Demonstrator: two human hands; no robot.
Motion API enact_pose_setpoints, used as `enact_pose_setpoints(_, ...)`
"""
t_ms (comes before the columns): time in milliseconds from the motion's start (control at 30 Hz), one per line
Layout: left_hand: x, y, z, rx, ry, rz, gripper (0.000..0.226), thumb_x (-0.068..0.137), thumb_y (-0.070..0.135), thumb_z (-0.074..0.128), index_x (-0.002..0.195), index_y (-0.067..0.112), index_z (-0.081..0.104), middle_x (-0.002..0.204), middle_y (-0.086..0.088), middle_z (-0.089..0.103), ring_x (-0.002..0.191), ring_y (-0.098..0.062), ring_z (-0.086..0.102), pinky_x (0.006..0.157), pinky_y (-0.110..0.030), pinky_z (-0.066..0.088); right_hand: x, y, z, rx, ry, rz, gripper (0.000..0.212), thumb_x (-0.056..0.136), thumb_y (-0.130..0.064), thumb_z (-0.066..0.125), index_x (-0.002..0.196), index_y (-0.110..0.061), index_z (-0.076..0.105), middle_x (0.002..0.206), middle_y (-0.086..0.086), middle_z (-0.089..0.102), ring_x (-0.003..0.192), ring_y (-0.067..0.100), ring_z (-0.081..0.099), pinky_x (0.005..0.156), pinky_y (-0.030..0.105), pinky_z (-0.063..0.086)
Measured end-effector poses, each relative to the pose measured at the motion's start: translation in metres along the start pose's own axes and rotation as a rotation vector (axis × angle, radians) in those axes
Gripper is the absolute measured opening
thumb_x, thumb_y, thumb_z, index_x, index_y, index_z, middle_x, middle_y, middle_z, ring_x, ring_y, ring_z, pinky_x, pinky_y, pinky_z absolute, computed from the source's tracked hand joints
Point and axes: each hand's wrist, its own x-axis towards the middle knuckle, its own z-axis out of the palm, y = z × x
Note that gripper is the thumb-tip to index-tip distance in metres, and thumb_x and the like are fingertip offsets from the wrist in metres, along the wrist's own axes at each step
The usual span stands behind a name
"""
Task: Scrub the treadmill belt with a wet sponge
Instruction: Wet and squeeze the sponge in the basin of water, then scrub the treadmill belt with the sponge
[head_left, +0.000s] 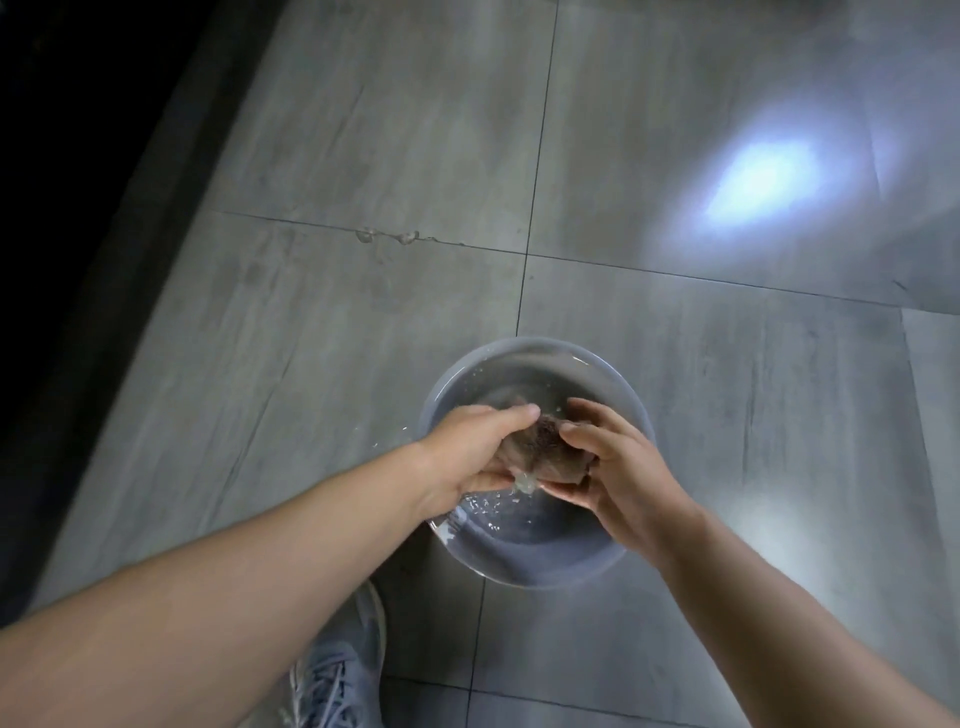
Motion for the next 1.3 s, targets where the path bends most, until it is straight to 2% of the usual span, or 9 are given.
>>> enact_pose_setpoints(167,-0.057,0.001,-0.008,-0.075,-0.008,0.172,0.011,0.092,0.023,0.074,0.101,0.018,0.071,0.094,0.0,0.076,0.093,-0.014,0.071,0.079,-0.026,0.056,-0.054,-0.01,0.017,0.006,-0.21,0.229,0.039,0.098,-0.046,0.055,0.128,-0.024,0.068,0.126,0.006,0.071,0.116,0.025,0.067,0.088,0.044,0.056)
enact_pose_setpoints(267,-0.104,-0.002,-0.018,-0.177,-0.005,0.222,0.018,0.091,0.017,0.073,0.108,0.015,0.073,0.103,-0.007,0.076,0.102,-0.022,0.069,0.095,-0.039,0.052,-0.088,-0.023,0.033,-0.02,-0.31,0.282,0.045,0.094,-0.048,0.057,0.13,-0.022,0.066,0.127,0.012,0.07,0.114,0.031,0.068,0.086,0.046,0.056)
enact_pose_setpoints(433,-0.192,-0.007,-0.039,-0.265,-0.023,0.263,0.015,0.098,0.013,0.065,0.109,0.02,0.073,0.094,0.0,0.076,0.084,-0.013,0.07,0.069,-0.023,0.055,-0.145,-0.042,0.066,-0.057,-0.559,0.453,0.063,0.096,-0.059,0.041,0.128,-0.013,0.069,0.136,0.026,0.06,0.123,0.049,0.059,0.1,0.056,0.052)
enact_pose_setpoints(533,-0.244,-0.015,-0.065,-0.24,-0.022,0.317,0.016,0.099,0.014,0.064,0.11,0.021,0.073,0.096,0.003,0.076,0.092,-0.01,0.069,0.086,-0.028,0.053,-0.174,-0.046,0.091,-0.086,-0.73,0.57,0.079,0.094,-0.066,0.038,0.138,-0.003,0.059,0.143,0.03,0.053,0.13,0.045,0.054,0.104,0.055,0.048)
enact_pose_setpoints(633,-0.297,-0.036,-0.096,-0.268,-0.003,0.332,0.018,0.101,0.009,0.058,0.113,0.016,0.071,0.088,0.007,0.072,0.081,-0.005,0.065,0.08,-0.022,0.049,-0.202,-0.043,0.132,-0.212,-0.815,0.608,0.074,0.094,-0.062,0.045,0.14,-0.006,0.056,0.142,0.03,0.053,0.125,0.042,0.058,0.099,0.051,0.05)
enact_pose_setpoints(833,-0.385,-0.09,-0.161,-0.428,0.354,0.315,0.017,0.102,0.014,0.059,0.116,0.013,0.069,0.094,0.001,0.067,0.081,0.0,0.061,0.076,-0.013,0.048,-0.26,0.004,0.257,-0.593,-0.689,0.317,0.044,0.098,-0.049,0.051,0.127,-0.018,0.066,0.111,0.01,0.07,0.097,0.022,0.064,0.077,0.037,0.053)
enact_pose_setpoints(933,-0.418,-0.116,-0.209,-0.556,0.505,0.26,0.024,0.102,0.028,0.059,0.124,0.021,0.068,0.115,-0.003,0.072,0.106,-0.008,0.065,0.094,-0.027,0.048,-0.279,0.03,0.321,-0.749,-0.709,0.196,0.033,0.102,-0.043,0.051,0.123,-0.022,0.065,0.106,0.007,0.07,0.091,0.016,0.065,0.071,0.034,0.055)
enact_pose_setpoints(1100,-0.463,-0.18,-0.303,-0.636,0.745,0.246,0.014,0.102,0.029,0.062,0.113,0.026,0.068,0.111,-0.002,0.074,0.107,-0.016,0.07,0.096,-0.035,0.05,-0.289,0.09,0.435,-1.224,-0.807,-0.387,0.018,0.097,-0.05,0.052,0.11,-0.044,0.063,0.1,-0.015,0.069,0.095,0.008,0.066,0.082,0.033,0.056)
enact_pose_setpoints(1300,-0.503,-0.284,-0.436,-0.563,1.001,0.132,0.009,0.1,0.03,0.062,0.094,0.032,0.068,0.099,-0.004,0.073,0.096,-0.021,0.068,0.088,-0.036,0.053,-0.296,0.177,0.58,-1.491,-0.843,-0.822,0.033,0.096,-0.033,0.063,0.127,-0.023,0.065,0.115,-0.001,0.06,0.103,0.009,0.058,0.082,0.0,0.035)
